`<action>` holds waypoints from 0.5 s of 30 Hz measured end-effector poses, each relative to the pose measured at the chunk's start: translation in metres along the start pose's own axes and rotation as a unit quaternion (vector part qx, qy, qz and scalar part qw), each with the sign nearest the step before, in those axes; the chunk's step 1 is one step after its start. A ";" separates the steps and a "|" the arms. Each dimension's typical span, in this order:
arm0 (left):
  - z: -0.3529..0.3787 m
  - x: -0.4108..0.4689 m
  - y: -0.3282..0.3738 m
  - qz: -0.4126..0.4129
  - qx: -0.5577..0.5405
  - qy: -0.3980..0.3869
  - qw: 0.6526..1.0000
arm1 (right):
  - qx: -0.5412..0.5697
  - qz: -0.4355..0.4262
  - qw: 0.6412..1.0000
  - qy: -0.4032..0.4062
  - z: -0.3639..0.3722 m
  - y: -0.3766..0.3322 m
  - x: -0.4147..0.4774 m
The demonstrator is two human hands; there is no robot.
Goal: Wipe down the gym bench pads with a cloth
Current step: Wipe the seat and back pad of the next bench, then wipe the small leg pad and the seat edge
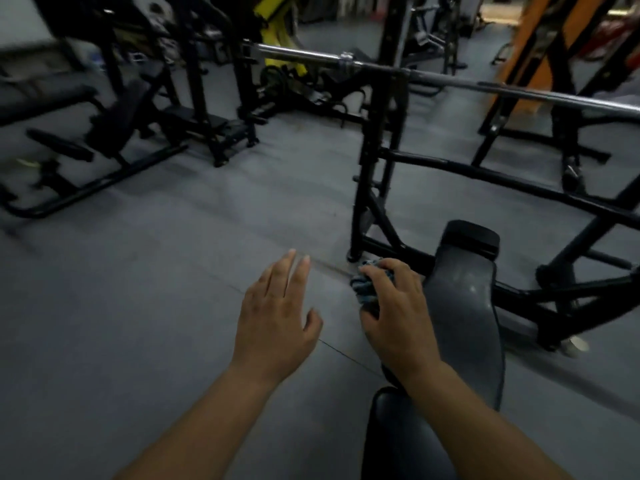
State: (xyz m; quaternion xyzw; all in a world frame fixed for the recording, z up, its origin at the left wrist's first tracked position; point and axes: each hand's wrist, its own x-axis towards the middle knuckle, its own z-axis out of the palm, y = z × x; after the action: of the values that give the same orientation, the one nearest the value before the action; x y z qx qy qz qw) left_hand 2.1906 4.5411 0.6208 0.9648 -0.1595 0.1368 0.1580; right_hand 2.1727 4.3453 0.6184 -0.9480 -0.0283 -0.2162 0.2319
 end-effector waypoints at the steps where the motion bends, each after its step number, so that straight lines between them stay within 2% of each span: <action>1: -0.014 -0.006 -0.014 -0.015 0.007 0.014 1.000 | 0.004 -0.022 1.000 -0.004 0.003 -0.019 0.005; 6: -0.072 -0.034 -0.077 -0.086 0.062 0.060 0.993 | 0.032 -0.162 0.986 -0.024 0.034 -0.102 0.036; 15: -0.153 -0.114 -0.160 -0.242 0.114 0.078 0.960 | 0.148 -0.253 0.955 -0.045 0.089 -0.239 0.028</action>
State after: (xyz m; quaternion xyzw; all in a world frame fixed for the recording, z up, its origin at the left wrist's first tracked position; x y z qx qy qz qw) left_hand 2.1100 4.7687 0.6830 0.9726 0.1084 0.1862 0.0872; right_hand 2.1965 4.5970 0.6609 -0.8738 -0.3093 -0.2182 0.3053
